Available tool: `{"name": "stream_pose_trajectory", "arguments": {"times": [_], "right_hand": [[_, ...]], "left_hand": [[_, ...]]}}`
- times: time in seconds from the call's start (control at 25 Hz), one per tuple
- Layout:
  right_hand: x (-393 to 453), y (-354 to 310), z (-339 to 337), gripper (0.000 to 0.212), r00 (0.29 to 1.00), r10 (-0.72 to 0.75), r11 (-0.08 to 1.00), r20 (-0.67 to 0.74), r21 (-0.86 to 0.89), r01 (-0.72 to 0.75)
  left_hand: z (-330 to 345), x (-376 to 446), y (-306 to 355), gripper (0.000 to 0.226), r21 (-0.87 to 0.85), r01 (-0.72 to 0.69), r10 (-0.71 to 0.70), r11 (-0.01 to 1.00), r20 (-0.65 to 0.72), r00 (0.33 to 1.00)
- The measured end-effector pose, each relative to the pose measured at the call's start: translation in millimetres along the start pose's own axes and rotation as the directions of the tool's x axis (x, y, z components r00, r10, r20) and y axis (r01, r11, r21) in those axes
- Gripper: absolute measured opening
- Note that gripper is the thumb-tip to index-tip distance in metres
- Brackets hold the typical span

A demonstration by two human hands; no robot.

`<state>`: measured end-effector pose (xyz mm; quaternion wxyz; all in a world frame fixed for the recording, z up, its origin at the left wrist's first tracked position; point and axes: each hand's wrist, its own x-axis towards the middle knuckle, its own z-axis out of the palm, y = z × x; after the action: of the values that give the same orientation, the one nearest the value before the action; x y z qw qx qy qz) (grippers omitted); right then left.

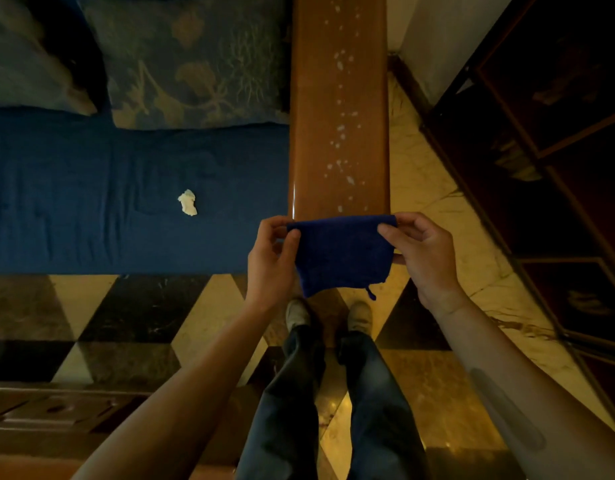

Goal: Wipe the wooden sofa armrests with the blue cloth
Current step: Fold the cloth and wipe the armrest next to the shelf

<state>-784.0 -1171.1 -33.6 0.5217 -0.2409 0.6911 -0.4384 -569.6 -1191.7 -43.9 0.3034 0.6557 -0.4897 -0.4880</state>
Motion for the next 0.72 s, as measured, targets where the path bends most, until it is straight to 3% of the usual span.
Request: {"name": "stream_pose_trajectory", "arguments": {"times": [0.32, 0.44, 0.52, 0.6, 0.64, 0.72], "right_hand": [[70.9, 11.4, 15.6, 0.011, 0.999, -0.039, 0.997, -0.033, -0.072, 0.037], [93.7, 21.9, 22.7, 0.008, 0.989, -0.128, 0.953, -0.073, -0.287, 0.102], [99.0, 29.0, 26.2, 0.014, 0.976, -0.199, 0.879, -0.087, -0.456, 0.138], [104.2, 32.7, 27.8, 0.021, 0.954, -0.288, 0.778, -0.08, -0.6, 0.184], [105.7, 33.4, 28.0, 0.024, 0.942, -0.332, 0.723, -0.057, -0.657, 0.215], [109.4, 33.9, 29.1, 0.03, 0.912, -0.411, 0.61, 0.014, -0.738, 0.287]], "left_hand": [[24.1, 84.7, -10.3, 0.013, 0.095, 0.024, -0.024, 0.995, 0.002, 1.0], [35.9, 99.4, -14.2, 0.014, 0.19, 0.023, -0.017, 0.981, -0.034, 0.999], [43.8, 96.3, -19.8, 0.023, 0.342, 0.015, 0.022, 0.94, -0.104, 0.994], [55.9, 87.7, -26.5, 0.037, 0.575, -0.144, 0.225, 0.805, -0.072, 0.972], [63.4, 79.5, -30.0, 0.044, 0.672, -0.281, 0.32, 0.686, 0.069, 0.945], [76.7, 66.6, -41.1, 0.06, 0.751, -0.526, 0.355, 0.399, 0.402, 0.844]]}}
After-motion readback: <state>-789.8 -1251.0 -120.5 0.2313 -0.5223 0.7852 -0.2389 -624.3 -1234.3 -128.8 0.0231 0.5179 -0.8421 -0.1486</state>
